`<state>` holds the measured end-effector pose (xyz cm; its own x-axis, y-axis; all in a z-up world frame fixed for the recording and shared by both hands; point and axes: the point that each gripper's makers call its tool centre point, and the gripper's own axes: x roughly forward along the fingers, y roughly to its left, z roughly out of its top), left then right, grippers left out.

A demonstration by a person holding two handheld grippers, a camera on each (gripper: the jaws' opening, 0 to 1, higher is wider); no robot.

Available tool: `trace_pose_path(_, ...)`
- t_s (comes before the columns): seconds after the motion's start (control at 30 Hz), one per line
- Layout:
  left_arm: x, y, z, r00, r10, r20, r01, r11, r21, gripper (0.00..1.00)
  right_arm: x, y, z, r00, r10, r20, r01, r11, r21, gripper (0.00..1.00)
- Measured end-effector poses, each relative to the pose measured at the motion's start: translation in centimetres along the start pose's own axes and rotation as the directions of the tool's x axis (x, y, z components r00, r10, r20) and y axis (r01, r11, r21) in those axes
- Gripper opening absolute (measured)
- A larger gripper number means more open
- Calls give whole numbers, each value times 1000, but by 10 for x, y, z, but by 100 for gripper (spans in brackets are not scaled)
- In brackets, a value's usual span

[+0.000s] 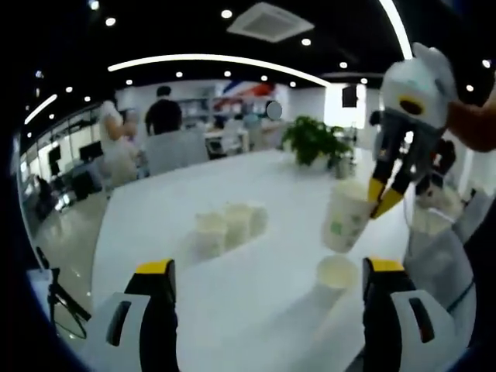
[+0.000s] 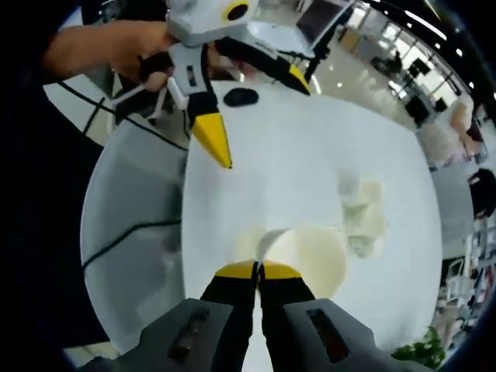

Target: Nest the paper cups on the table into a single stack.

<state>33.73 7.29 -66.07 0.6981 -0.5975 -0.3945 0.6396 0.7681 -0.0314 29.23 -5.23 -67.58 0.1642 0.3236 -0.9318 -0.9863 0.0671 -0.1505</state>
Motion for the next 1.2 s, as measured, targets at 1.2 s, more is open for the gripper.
trace_pose_path(1.2,2,3,-10,999,31,-23,-31,999,-33,97,60,14,-23,998,54,19,-56,992,109,0)
